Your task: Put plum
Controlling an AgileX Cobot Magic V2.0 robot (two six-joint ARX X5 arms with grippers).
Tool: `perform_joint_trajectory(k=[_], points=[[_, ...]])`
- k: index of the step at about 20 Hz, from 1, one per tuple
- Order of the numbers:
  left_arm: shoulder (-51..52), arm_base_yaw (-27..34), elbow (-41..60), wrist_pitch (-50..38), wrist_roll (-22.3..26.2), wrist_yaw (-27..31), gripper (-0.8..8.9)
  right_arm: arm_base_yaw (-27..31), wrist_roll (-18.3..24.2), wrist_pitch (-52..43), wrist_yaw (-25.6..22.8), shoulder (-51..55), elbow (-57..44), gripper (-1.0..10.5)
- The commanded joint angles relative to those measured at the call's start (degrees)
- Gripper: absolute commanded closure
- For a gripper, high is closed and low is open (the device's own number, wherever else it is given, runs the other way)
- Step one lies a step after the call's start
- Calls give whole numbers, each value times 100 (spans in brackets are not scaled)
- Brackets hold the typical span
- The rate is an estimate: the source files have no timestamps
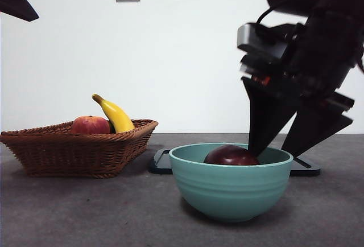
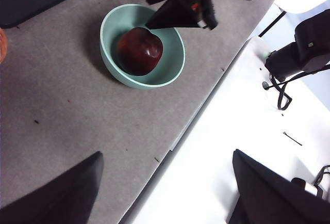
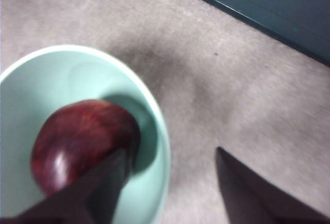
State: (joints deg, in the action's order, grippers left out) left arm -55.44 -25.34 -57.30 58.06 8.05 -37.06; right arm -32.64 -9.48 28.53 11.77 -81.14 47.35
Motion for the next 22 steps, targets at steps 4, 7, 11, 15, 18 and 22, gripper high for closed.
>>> perform_joint_trajectory(k=[4, 7, 11, 15, 18, 22], points=[[-33, -17, -68, -50, 70, -26, 410, -142, -61, -262, -26, -293, 22, 897], [-33, -17, -70, -48, 70, -26, 410, -151, -63, -328, -26, -297, 22, 936], [-33, -17, -70, -66, 72, -26, 410, -151, -70, -407, 20, -295, 26, 936], [-33, -17, -70, -68, 70, -26, 409, -142, -105, -420, 17, -184, 197, 936], [-33, -17, -70, -68, 70, -26, 409, -4, -103, -269, 15, -168, 584, 936], [-33, -17, -70, -70, 72, -26, 409, 431, -79, -223, 17, -223, 1016, 936]])
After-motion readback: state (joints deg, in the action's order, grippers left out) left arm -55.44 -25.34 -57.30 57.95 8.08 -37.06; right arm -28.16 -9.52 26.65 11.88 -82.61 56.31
